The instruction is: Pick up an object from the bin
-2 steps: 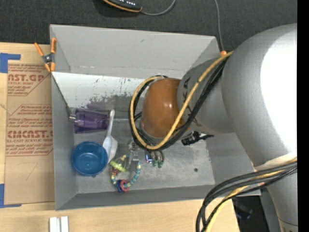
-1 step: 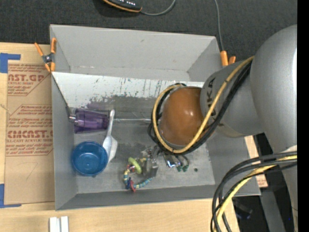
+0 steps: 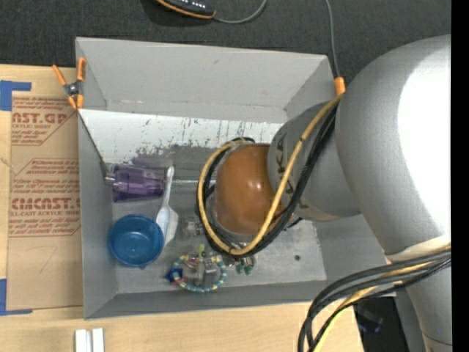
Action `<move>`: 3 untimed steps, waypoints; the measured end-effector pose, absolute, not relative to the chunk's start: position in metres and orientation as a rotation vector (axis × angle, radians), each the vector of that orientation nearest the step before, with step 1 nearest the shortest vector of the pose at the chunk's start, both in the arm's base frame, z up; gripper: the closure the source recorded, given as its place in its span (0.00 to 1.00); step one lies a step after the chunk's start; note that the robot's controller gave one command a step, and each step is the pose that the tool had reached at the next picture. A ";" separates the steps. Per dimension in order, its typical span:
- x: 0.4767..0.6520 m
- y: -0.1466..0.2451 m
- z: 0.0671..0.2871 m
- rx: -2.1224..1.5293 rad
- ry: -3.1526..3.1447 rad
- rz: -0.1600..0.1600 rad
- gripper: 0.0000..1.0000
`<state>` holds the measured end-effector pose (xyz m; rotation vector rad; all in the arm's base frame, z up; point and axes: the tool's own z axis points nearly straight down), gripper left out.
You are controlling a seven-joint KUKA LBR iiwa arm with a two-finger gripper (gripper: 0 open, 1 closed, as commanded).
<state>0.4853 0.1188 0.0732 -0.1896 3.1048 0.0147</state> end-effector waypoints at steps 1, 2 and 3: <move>0.486 0.118 0.074 -0.188 3.105 0.017 0.00; 0.489 0.112 0.072 -0.185 3.092 0.022 0.00; 0.484 0.105 0.074 -0.192 3.103 0.017 1.00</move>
Offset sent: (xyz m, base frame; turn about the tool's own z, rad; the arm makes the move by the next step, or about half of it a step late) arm 0.0000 -0.0091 -0.0032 0.0018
